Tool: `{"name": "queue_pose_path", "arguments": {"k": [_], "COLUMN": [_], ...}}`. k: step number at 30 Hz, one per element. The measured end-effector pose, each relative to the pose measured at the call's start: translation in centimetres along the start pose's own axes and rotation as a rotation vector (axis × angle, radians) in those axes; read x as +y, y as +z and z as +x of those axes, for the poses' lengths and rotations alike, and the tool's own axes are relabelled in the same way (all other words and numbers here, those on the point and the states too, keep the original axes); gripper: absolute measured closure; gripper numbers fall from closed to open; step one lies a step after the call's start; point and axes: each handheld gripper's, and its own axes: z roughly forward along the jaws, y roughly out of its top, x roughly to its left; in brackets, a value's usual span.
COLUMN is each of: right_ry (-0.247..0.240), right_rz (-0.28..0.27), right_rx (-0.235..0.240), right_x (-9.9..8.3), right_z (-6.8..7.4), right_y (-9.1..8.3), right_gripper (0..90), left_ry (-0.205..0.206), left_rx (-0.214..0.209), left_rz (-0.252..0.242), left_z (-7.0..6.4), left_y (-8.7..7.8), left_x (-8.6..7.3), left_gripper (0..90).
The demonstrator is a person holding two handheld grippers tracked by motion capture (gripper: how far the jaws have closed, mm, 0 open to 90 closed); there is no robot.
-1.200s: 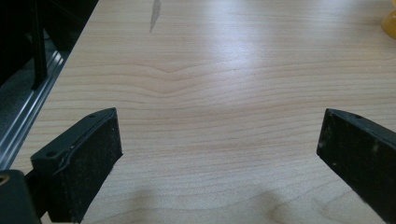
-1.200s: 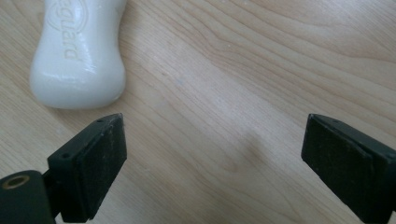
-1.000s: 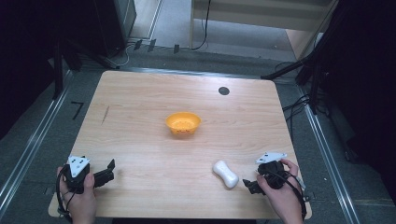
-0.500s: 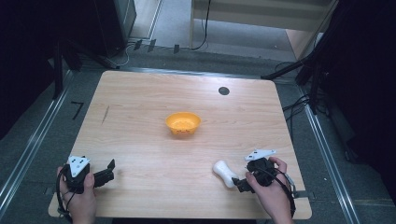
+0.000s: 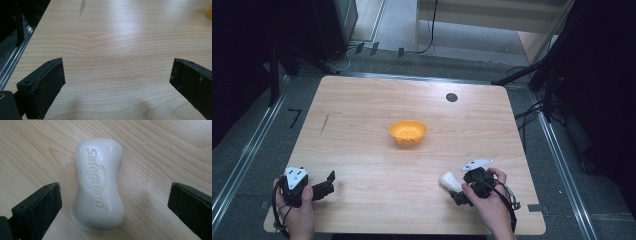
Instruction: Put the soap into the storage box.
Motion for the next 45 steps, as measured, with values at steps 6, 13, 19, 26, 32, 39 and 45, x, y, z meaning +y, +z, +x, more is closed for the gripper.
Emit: {"name": "queue_pose_path", "arguments": {"k": [6, 13, 19, 26, 32, 39, 45], "right_ry": [0.006, -0.007, 0.007, 0.014, 0.009, -0.046, -0.054], "right_rz": [0.01, 0.023, 0.041, 0.045, 0.039, 0.041, 0.033], "right_rx": [-0.001, -0.011, -0.012, -0.026, -0.026, -0.026, -0.018], "right_x": [0.4, 0.6, 0.8, 1.1, 1.0, 0.9, 0.9], "right_z": [0.7, 1.1, 1.6, 2.1, 2.0, 2.4, 2.3], "right_y": [0.7, 1.3, 1.9, 2.4, 2.4, 2.1, 2.1], "right_gripper": [0.0, 0.0, 4.6, 15.3, 32.5, 48.5, 49.6], "left_ry": [-0.001, 0.0, -0.002, -0.003, -0.003, -0.004, -0.011], "left_rx": [-0.001, -0.003, -0.004, -0.006, -0.009, -0.01, -0.014], "left_rz": [0.0, 0.002, 0.001, 0.0, 0.002, 0.002, -0.003], "left_z": [0.0, 0.1, 0.1, 0.1, 0.1, 0.1, 0.1], "left_y": [0.0, 0.0, 0.0, 0.0, 0.0, 0.0, 0.0], "left_x": [0.0, 0.0, 0.0, 0.0, 0.0, 0.0, 0.0], "left_gripper": [0.3, 0.3, 0.3, 0.3, 0.3, 0.3, 0.3]}}
